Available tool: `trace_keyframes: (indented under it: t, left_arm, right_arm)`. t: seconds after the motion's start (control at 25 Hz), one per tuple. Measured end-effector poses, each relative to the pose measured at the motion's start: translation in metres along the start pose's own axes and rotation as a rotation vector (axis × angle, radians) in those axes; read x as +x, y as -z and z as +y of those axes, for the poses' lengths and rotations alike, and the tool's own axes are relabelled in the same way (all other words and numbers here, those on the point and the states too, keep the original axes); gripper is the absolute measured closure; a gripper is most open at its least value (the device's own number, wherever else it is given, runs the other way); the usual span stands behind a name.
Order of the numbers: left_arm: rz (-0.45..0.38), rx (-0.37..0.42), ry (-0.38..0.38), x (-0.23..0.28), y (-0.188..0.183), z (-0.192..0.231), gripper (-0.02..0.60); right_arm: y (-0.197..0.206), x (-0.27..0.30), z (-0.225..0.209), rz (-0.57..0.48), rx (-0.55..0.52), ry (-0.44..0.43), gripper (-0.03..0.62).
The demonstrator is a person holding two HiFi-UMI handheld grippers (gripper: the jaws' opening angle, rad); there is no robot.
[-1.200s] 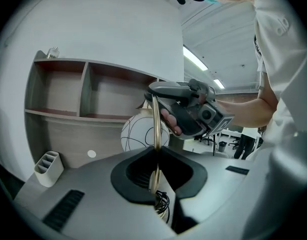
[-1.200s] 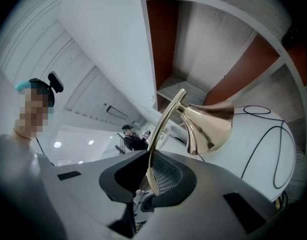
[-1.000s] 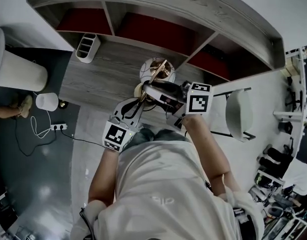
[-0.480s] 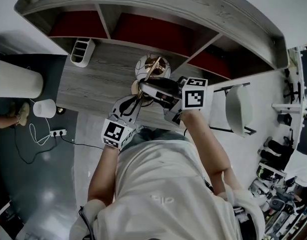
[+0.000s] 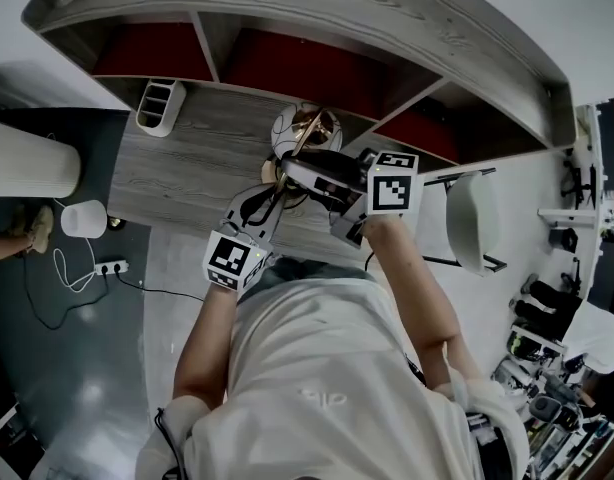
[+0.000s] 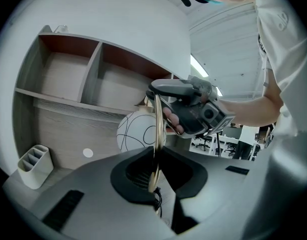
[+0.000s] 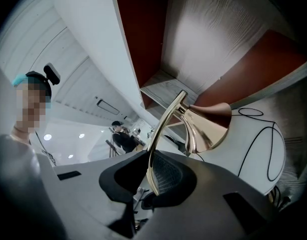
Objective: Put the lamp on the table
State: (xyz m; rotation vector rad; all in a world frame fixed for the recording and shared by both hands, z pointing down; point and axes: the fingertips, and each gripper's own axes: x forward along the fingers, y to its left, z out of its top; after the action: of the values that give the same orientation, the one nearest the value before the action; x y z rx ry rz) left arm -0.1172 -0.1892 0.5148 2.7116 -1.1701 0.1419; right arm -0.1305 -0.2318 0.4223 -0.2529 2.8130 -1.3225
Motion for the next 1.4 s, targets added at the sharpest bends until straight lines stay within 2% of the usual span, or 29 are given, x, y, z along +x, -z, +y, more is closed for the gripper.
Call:
trace_keyframes:
  t: [0.32,0.68,0.84,1.0,1.24,1.4]
  left_arm:
    - [0.002,0.0,0.006,0.005,-0.002,0.001,0.534]
    - [0.008,-0.053,-0.022,0.004,-0.002,0.003,0.522]
    - [0.028,-0.083,-0.028,0.004,-0.001,0.001,0.507]
    - [0.029,-0.082,-0.051,-0.003,-0.008,0.0,0.472]
    - [0.009,-0.106,-0.126,-0.019,-0.026,-0.001,0.466]
    - [-0.023,-0.104,-0.173,-0.03,-0.047,-0.008,0.466]
  right_arm:
    - [-0.005,-0.004,-0.005,-0.024,0.023,-0.025,0.533]
    - [-0.008,-0.005,-0.004,-0.048,0.016,-0.028,0.528]
    - [-0.007,-0.012,-0.01,-0.069,0.047,-0.019,0.44]
    - [-0.001,-0.025,-0.01,-0.069,0.061,-0.018,0.41]
    - [-0.005,-0.061,0.0,-0.108,0.032,0.004,0.414]
    - [-0.012,-0.09,0.009,-0.147,-0.046,0.063,0.491]
